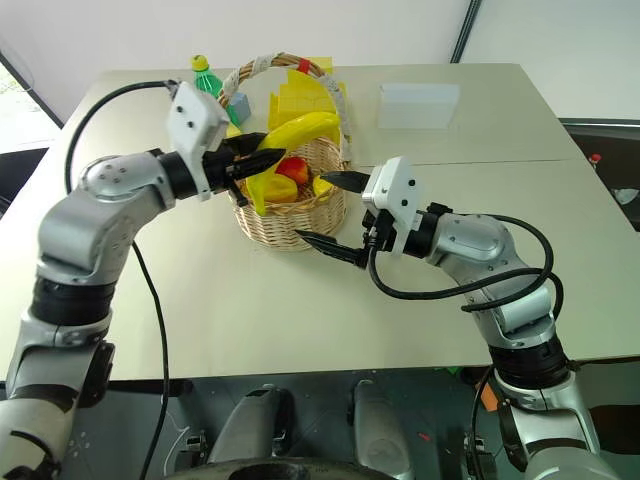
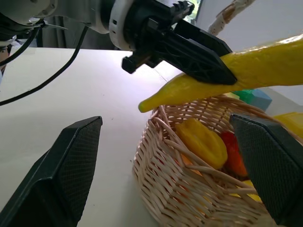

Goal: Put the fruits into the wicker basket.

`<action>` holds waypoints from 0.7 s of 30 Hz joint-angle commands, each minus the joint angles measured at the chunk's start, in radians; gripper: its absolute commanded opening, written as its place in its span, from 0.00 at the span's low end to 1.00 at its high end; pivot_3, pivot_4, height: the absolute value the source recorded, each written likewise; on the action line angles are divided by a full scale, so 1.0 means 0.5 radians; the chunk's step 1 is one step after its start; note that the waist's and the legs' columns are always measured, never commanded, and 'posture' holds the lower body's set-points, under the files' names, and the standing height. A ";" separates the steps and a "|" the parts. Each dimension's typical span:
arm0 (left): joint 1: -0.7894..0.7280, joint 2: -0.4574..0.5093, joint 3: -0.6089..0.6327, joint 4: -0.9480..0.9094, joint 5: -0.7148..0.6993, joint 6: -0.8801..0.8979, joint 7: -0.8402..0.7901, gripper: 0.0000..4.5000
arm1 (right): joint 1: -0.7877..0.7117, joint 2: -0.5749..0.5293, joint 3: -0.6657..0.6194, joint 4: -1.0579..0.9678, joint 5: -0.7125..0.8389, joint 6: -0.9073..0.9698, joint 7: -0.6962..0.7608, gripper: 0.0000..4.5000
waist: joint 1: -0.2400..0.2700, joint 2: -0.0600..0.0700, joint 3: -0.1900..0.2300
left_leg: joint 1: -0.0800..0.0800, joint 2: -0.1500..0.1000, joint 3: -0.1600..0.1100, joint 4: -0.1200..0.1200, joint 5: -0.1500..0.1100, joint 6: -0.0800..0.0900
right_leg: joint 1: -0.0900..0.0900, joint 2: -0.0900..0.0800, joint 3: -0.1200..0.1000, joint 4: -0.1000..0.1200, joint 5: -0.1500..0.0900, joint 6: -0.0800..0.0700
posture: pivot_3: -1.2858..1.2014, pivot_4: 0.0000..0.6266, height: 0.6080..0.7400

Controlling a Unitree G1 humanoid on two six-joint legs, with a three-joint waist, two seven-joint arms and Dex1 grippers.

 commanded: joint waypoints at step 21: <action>0.336 -0.100 -0.026 -0.483 -0.351 0.063 -0.477 0.74 | 0.682 -0.519 -0.829 0.273 -0.128 0.079 -0.085 1.00 | 0.004 0.001 0.000 | -0.001 0.001 0.001 0.002 -0.001 0.001 | 0.000 -0.003 0.002 0.001 0.000 0.000 | 0.52 0.24 1.00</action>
